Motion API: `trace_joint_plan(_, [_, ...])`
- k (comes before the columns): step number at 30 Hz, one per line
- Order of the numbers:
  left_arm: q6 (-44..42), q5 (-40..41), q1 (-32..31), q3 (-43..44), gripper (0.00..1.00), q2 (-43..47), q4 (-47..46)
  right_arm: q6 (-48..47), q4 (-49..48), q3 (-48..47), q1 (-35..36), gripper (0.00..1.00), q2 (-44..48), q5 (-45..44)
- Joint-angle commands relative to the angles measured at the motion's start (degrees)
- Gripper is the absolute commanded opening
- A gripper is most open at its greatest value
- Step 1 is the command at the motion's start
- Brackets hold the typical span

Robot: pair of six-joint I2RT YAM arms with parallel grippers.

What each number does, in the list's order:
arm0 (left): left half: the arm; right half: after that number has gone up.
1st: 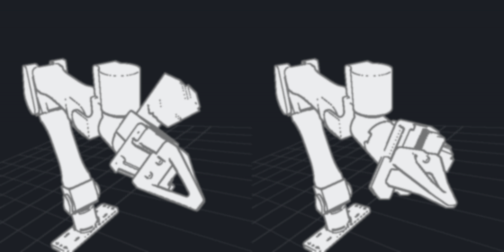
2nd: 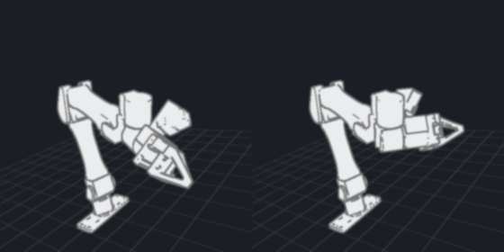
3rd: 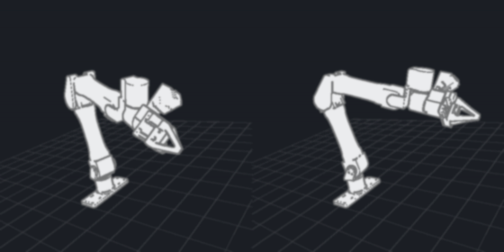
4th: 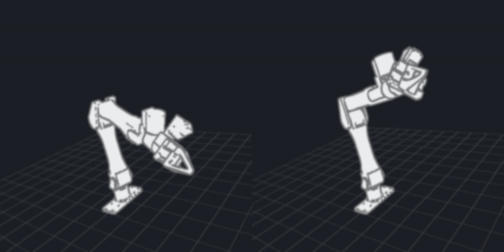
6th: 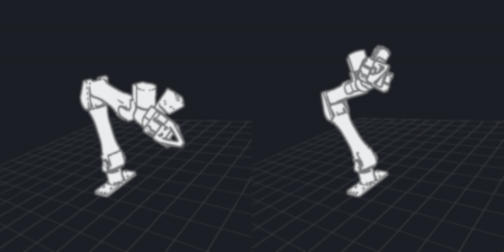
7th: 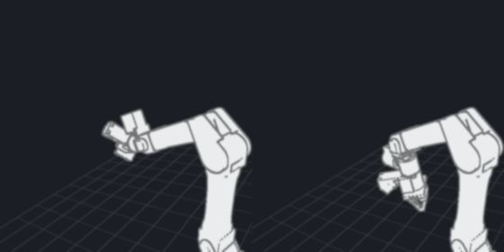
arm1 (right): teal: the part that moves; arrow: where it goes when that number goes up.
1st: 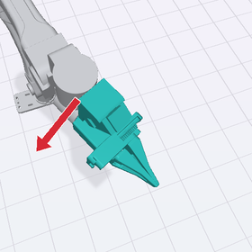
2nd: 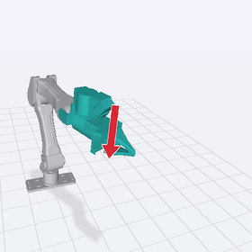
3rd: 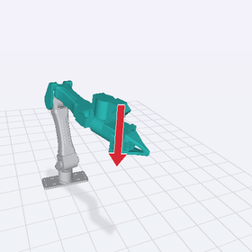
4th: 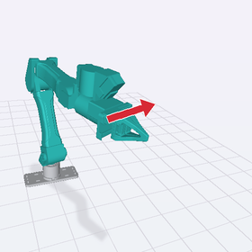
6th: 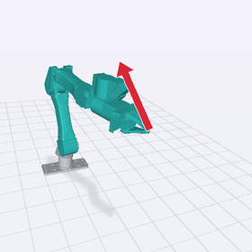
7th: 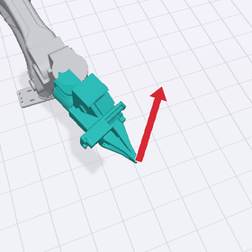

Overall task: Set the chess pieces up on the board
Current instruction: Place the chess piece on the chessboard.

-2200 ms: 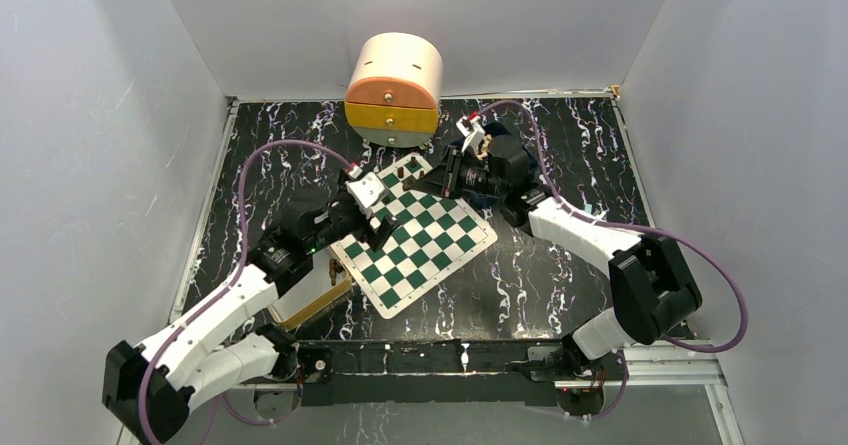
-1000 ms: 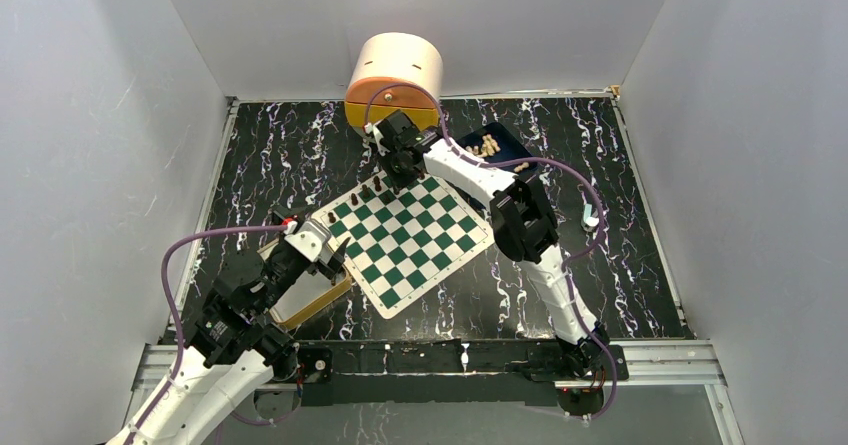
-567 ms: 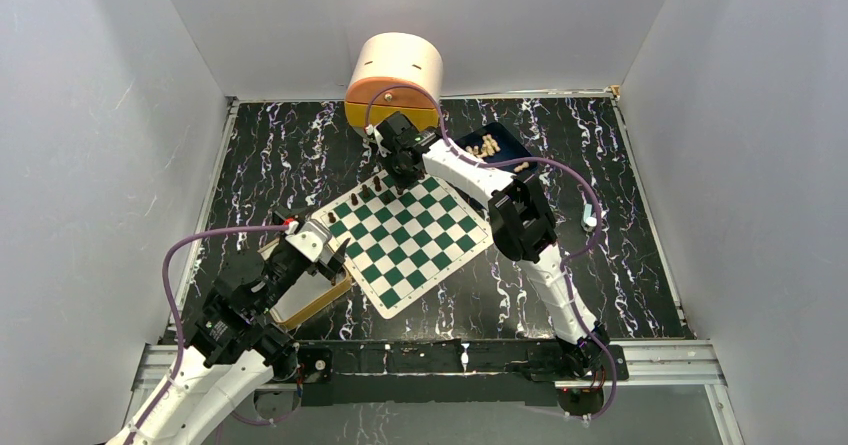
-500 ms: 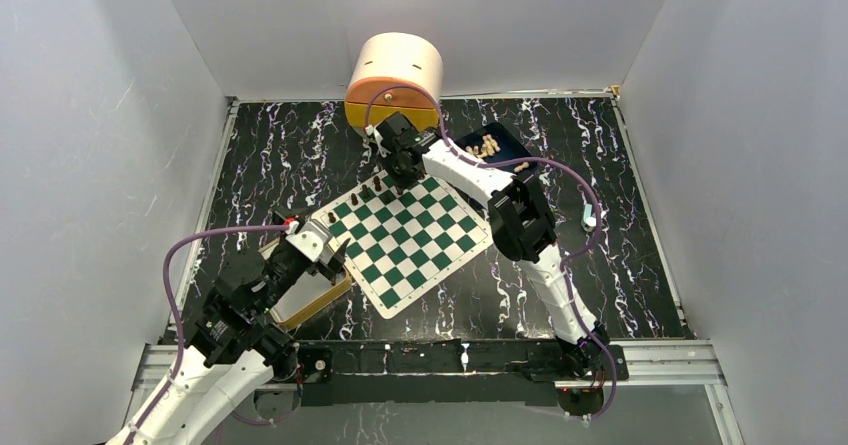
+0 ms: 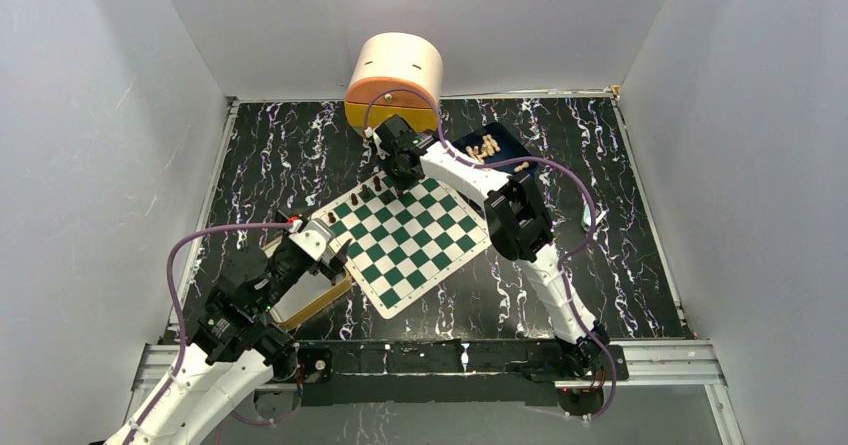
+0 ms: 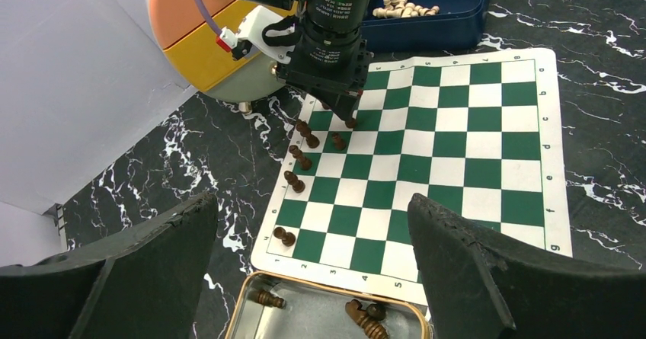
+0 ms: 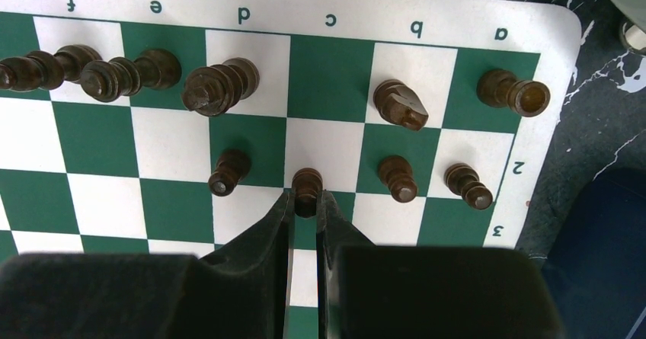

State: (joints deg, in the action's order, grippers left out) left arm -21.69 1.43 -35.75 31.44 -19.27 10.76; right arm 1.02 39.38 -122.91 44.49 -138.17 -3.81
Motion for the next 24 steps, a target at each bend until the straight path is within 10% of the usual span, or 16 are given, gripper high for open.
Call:
trace_joint_plan(1, [-0.54, -0.4, 0.15, 0.1, 0.91, -0.17, -0.79, -0.93, -1.32, -2.91, 0.07, 0.16, -0.61, -1.19])
trace_joint_plan(24, [-0.54, -0.38, 0.15, 0.01, 0.92, -0.44, -0.8, -2.47, -1.18, -4.4, -0.08, 0.28, -2.1, -1.51])
